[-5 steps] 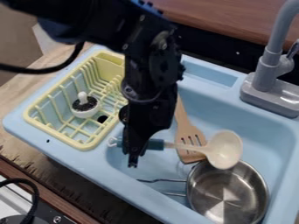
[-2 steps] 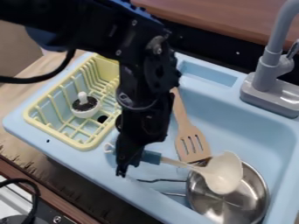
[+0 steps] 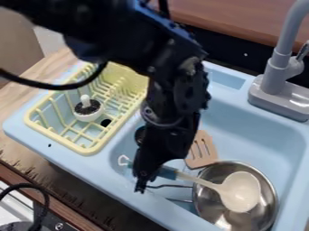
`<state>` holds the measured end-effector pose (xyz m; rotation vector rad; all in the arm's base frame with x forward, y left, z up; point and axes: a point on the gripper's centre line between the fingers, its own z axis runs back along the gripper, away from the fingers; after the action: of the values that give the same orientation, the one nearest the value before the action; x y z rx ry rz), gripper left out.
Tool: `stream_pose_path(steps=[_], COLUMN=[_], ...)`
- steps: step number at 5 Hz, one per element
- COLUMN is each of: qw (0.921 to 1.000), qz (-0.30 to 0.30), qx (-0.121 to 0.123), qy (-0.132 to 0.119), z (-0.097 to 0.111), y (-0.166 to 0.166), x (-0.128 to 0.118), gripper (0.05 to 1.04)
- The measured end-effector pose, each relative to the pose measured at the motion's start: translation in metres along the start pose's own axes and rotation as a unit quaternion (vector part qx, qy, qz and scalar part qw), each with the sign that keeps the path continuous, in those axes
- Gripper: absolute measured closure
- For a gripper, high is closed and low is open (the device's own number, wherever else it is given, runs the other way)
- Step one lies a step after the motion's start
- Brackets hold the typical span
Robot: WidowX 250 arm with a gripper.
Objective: Put the plastic ladle in the silver pot on the sink
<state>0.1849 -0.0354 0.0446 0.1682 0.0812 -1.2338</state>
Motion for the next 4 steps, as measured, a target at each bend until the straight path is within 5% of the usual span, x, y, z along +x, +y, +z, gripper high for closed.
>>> stream_pose_path(steps=[3, 4], qw=[0.9991, 0.9987], qz=[-0.018, -0.011], qx=[-0.005, -0.016], qy=[-0.038, -0.046], z=[0.006, 0.01], y=[0.004, 0.008], x=[-0.004, -0.006], gripper=[0.085, 0.084])
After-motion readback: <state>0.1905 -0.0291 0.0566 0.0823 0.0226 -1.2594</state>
